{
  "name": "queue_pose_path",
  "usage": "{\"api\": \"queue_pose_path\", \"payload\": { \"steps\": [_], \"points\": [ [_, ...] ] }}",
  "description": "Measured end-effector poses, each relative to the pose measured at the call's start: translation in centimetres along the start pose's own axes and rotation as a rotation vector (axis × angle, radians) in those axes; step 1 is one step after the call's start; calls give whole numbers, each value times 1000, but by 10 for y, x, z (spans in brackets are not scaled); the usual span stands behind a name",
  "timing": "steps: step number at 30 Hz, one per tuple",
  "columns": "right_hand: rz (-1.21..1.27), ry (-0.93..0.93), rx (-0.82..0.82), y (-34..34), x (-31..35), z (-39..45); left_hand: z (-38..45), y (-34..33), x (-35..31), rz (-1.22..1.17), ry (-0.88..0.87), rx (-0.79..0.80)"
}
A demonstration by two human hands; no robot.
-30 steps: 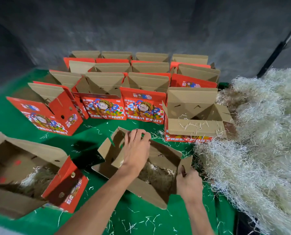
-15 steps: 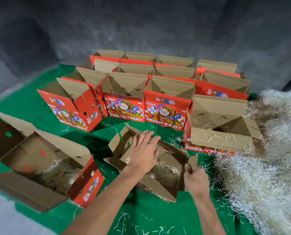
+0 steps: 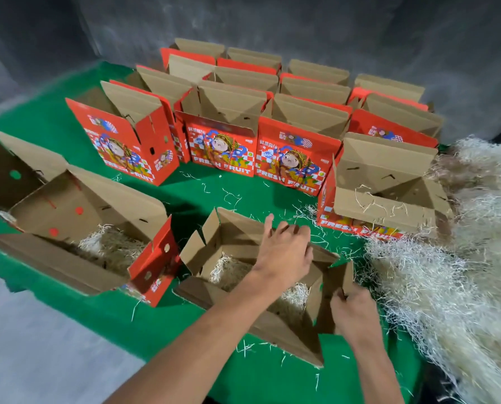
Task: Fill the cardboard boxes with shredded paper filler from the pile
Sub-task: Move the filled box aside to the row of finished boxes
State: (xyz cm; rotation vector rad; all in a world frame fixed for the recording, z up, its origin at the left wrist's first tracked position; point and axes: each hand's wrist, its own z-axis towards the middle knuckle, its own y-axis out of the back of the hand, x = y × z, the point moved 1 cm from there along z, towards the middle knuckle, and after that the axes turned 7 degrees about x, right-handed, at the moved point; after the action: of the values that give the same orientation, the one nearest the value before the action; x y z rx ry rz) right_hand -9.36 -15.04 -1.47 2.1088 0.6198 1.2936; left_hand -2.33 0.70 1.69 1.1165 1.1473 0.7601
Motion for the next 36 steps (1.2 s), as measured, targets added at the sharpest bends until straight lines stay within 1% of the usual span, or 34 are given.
{"api": "queue_pose_path", "payload": {
  "steps": [5, 9, 12, 15, 19, 26, 36],
  "points": [
    [46, 47, 18, -19, 2, -24, -23, 0, -1, 31, 7, -15],
    [43, 82, 18, -33, 10, -29, -36, 6, 9, 48, 50, -14],
    [63, 66, 25, -45, 12, -31, -47, 9, 17, 62, 96, 6],
    [74, 81, 75, -57, 25, -30, -53, 15, 32, 68, 147, -4],
    [114, 93, 87, -73, 38, -29, -59, 19, 50, 71, 197, -17],
    [270, 23, 75, -97, 51, -22, -66, 21, 73, 55, 229, -60],
    [331, 70, 122, -128, 86, -28, -68, 32, 111, 63, 260, -46]
  ]
}}
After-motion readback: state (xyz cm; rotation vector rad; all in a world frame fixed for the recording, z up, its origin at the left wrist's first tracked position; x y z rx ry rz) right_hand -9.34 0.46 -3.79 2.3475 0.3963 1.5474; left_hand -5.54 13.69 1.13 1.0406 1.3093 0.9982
